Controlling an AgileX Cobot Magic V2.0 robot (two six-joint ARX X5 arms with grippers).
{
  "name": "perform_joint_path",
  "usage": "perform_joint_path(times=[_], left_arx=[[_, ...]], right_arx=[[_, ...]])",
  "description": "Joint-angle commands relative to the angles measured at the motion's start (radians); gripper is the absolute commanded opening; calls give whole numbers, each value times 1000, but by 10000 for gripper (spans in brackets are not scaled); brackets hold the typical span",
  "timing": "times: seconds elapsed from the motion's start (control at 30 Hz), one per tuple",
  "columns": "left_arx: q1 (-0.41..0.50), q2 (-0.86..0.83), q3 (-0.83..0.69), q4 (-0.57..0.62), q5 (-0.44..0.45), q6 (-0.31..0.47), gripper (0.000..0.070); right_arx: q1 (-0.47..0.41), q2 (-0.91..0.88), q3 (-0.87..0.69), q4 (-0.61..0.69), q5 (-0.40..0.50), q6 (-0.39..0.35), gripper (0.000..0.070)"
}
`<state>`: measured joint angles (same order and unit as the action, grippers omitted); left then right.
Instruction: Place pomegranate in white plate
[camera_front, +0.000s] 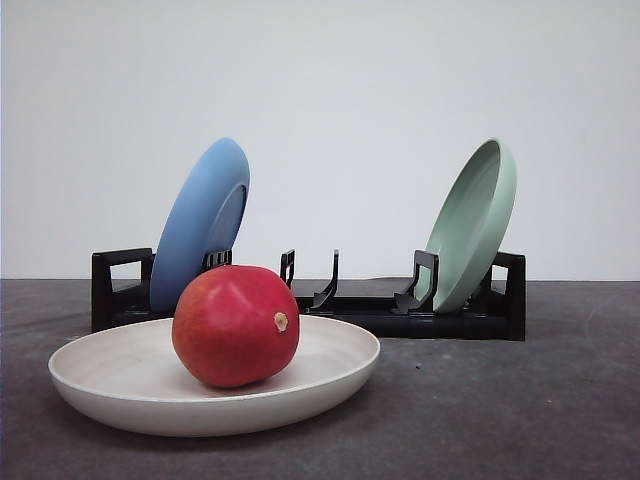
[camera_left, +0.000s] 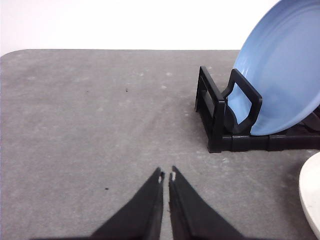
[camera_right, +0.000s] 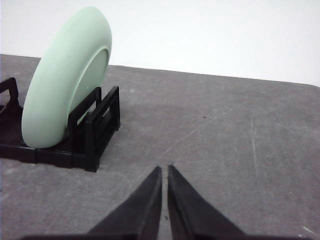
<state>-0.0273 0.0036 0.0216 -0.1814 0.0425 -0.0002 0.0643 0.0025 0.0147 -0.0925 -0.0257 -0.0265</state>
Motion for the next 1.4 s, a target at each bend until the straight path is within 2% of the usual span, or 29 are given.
perform_joint_path(times=[0.0,1.37], left_arx=[[1,-1,-10,-5,-1,8,0],[1,-1,-10,-5,-1,8,0]], right_arx=[[-1,1,-4,11,0,0,16],[-1,1,-4,11,0,0,16]])
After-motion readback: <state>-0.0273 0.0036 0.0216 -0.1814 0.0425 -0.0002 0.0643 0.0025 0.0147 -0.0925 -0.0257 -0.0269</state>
